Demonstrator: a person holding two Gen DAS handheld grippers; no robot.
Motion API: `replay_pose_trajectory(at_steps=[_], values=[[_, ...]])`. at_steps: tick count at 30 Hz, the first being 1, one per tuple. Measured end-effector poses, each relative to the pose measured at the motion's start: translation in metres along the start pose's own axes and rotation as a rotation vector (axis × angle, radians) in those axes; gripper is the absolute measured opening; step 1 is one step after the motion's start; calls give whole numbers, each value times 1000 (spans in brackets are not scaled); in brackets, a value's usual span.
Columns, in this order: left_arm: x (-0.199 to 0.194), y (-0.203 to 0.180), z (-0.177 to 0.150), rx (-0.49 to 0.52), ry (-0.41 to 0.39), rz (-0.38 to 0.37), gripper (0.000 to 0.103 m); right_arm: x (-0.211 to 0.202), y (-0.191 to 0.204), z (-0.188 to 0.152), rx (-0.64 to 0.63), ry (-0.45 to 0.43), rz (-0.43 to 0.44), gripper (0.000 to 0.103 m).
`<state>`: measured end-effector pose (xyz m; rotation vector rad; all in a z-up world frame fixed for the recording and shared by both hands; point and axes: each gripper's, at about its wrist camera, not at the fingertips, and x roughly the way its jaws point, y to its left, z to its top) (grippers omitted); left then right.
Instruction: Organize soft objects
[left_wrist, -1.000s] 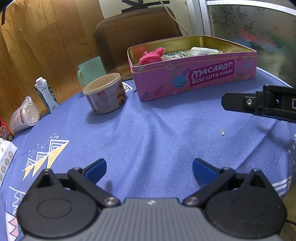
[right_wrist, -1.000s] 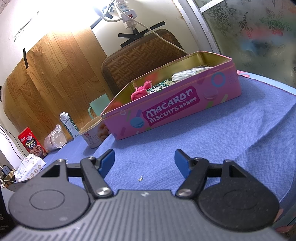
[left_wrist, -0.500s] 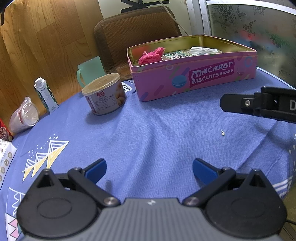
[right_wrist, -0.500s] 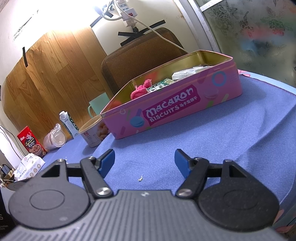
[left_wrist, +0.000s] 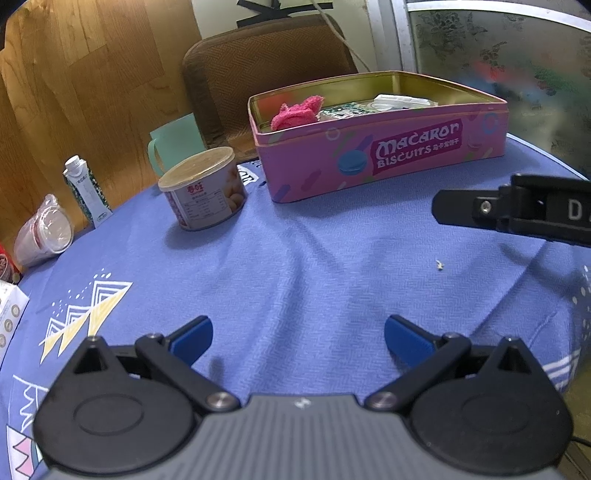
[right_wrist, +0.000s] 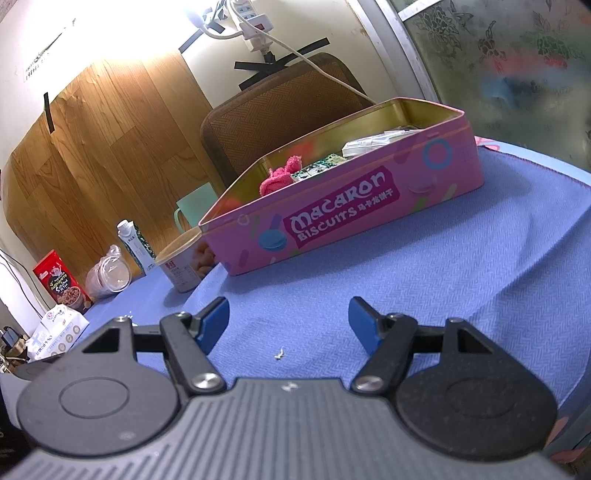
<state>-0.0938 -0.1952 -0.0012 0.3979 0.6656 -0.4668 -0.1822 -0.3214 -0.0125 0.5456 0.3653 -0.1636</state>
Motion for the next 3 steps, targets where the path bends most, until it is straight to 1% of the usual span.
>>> replay_pose_trajectory(at_steps=[3], values=[[-2,0,0,1,-13,-14,103,1,1,0,-1,-1,-2,73]])
